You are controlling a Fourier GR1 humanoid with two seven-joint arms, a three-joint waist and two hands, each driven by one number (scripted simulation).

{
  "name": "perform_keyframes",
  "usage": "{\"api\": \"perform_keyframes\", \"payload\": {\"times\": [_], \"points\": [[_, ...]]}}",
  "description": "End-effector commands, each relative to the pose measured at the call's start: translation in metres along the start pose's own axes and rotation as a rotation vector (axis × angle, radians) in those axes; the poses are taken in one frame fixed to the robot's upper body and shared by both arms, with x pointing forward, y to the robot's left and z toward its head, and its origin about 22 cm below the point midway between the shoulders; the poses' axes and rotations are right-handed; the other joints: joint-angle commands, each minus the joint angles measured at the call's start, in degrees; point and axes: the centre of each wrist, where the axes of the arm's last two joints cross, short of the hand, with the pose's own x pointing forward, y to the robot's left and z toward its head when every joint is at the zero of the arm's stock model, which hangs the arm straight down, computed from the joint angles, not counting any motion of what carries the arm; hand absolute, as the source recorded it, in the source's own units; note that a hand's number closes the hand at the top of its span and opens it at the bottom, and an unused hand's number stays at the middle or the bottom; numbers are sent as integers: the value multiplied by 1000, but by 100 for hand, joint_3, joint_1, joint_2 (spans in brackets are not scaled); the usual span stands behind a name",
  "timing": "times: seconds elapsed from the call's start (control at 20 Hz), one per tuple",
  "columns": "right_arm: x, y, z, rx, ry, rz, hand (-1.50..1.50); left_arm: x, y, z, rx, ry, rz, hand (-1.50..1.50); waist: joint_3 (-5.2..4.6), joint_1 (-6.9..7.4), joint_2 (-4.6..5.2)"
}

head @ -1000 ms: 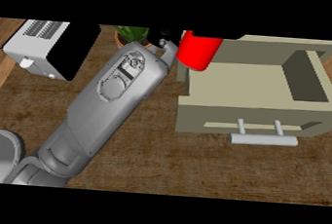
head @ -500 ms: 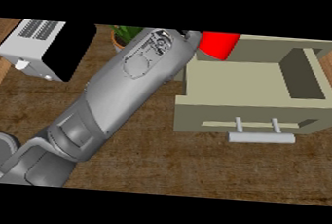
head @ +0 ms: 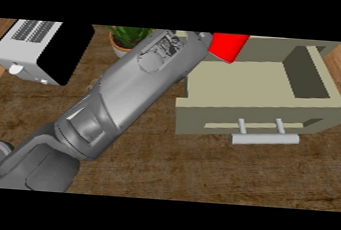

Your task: Pick up the can, place it into the drawer and close the drawer

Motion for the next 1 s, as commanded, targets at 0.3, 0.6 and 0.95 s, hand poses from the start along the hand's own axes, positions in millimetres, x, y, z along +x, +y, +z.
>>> {"api": "perform_keyframes", "payload": {"times": [0.3,0.6,0.95], "points": [[-6,4,-17,2,-32,-8,-150,-21,0,-5,56,-14,-76,150,5,-131,51],[-9,-4,-31,14,-13,-3,-150,-41,1,-2,52,-8,-119,150,7,-179,71],[-4,6,-22,35,-38,-21,-150,-38,-1,-3,86,-29,-191,150,10,-330,90]]}}
